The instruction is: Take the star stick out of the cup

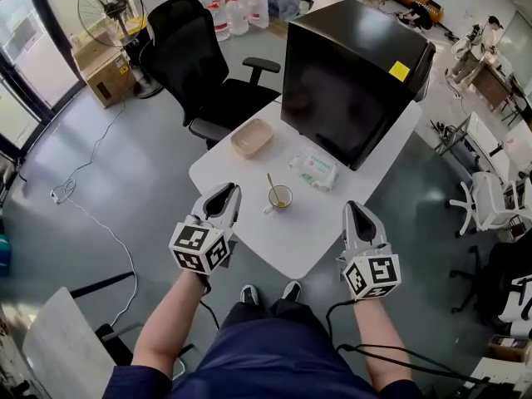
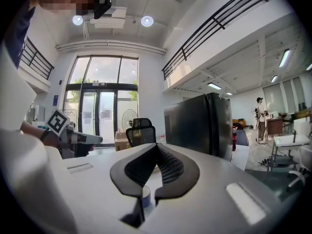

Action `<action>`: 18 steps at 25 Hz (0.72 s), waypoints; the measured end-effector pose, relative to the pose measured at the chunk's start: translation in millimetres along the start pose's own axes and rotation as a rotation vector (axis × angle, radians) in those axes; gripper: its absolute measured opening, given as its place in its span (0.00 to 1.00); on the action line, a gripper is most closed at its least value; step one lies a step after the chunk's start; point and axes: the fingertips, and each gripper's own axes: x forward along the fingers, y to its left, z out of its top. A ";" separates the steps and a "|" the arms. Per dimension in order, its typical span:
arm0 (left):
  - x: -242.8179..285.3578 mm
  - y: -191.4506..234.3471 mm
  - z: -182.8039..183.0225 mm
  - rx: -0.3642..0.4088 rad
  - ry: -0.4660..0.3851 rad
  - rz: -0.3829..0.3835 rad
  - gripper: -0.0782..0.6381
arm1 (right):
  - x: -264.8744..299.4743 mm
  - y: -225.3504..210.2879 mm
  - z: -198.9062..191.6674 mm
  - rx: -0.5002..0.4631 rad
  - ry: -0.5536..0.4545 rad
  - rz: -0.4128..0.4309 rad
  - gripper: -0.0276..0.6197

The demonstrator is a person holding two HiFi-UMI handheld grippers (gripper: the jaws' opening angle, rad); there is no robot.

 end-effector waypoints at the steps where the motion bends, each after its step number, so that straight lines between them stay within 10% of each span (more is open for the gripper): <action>1: 6.2 -1.5 -3.5 -0.012 0.011 0.001 0.13 | 2.3 -3.1 -0.4 0.004 0.000 0.010 0.05; 18: 114.7 4.1 -123.6 -0.131 0.362 -0.054 0.23 | -8.7 -36.2 -27.3 0.078 0.038 -0.030 0.05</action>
